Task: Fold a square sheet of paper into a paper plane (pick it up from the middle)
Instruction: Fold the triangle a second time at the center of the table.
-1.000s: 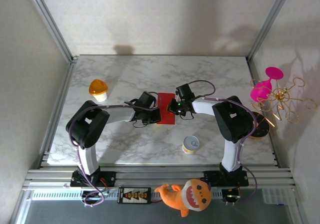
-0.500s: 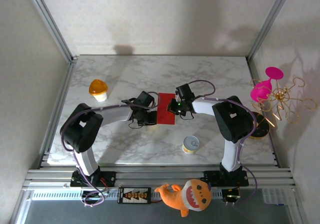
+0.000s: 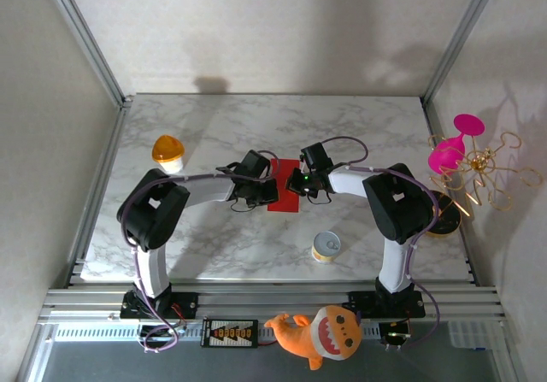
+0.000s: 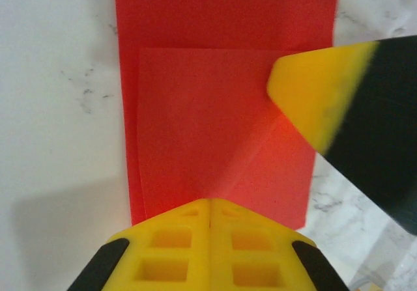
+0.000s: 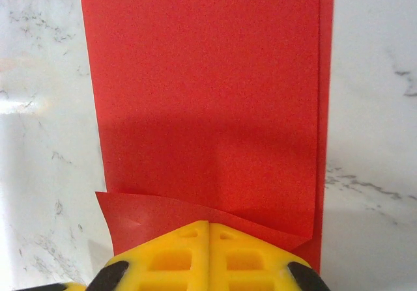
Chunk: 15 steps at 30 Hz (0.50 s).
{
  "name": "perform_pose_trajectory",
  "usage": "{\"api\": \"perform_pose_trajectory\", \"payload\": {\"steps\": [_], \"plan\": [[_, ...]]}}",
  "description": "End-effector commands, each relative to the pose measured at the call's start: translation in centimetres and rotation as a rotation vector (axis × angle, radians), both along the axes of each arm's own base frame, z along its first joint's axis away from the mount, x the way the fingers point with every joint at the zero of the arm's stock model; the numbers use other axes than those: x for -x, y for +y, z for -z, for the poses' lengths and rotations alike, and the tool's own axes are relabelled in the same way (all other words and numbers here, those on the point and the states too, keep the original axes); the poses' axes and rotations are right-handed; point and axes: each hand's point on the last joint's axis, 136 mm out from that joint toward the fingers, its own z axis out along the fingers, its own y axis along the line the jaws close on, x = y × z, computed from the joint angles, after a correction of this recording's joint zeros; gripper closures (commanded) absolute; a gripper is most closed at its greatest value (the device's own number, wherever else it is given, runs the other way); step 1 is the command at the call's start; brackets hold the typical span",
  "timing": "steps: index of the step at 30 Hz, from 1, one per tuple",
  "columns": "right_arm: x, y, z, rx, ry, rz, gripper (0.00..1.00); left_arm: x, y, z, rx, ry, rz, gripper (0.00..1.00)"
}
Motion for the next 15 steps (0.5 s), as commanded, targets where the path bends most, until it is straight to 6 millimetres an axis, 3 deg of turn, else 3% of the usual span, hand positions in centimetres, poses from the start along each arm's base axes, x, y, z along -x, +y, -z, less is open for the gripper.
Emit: {"api": "perform_pose_trajectory", "payload": {"steps": [1, 9, 15], "plan": [[2.8, -3.4, 5.4, 0.183, 0.140, 0.037, 0.97, 0.0, -0.8, 0.0, 0.017, 0.010, 0.012, 0.98], [2.9, -3.4, 5.6, 0.191, 0.145, 0.030, 0.97, 3.3, 2.8, 3.4, -0.133, 0.072, 0.074, 0.99], [2.8, -3.4, 5.7, 0.196, 0.147, 0.029, 0.97, 5.3, 4.4, 3.5, -0.189, 0.093, 0.160, 0.99]]}}
